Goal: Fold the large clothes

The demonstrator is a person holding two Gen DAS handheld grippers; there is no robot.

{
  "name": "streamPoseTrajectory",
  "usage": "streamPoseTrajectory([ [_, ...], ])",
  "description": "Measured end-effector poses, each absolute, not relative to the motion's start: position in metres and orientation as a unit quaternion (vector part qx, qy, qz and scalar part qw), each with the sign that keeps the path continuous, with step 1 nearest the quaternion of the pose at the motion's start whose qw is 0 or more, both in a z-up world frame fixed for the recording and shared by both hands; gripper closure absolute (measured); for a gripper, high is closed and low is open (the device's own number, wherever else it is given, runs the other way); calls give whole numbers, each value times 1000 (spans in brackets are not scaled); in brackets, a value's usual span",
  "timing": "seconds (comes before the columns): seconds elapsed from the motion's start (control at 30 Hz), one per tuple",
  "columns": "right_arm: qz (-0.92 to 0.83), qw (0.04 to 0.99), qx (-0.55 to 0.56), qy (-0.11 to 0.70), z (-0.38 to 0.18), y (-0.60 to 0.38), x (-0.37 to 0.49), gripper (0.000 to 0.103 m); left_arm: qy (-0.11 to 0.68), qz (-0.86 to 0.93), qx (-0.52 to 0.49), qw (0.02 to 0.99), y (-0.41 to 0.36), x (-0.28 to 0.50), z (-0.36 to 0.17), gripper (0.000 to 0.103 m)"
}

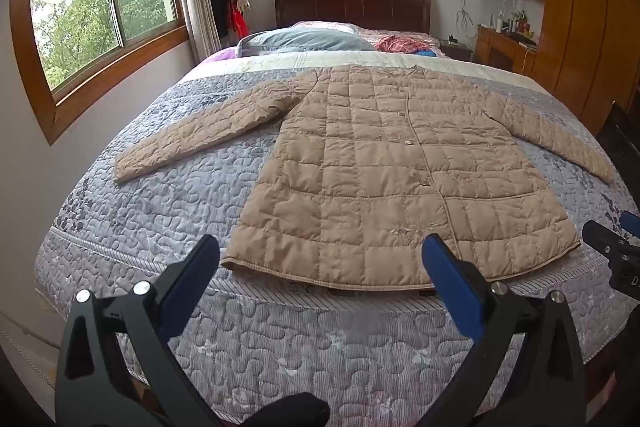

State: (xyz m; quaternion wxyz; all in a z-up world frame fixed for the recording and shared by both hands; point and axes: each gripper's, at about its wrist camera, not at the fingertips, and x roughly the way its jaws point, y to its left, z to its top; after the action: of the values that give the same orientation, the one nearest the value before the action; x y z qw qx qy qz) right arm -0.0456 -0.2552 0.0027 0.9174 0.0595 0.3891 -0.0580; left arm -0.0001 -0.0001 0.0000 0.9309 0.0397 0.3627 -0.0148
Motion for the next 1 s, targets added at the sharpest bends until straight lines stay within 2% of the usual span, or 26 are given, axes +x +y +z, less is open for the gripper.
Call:
streamPoseTrajectory([
  [1.0,-58,918,60,387,6,-254,-45,4,361,-14,40,931,0,0,0,3],
])
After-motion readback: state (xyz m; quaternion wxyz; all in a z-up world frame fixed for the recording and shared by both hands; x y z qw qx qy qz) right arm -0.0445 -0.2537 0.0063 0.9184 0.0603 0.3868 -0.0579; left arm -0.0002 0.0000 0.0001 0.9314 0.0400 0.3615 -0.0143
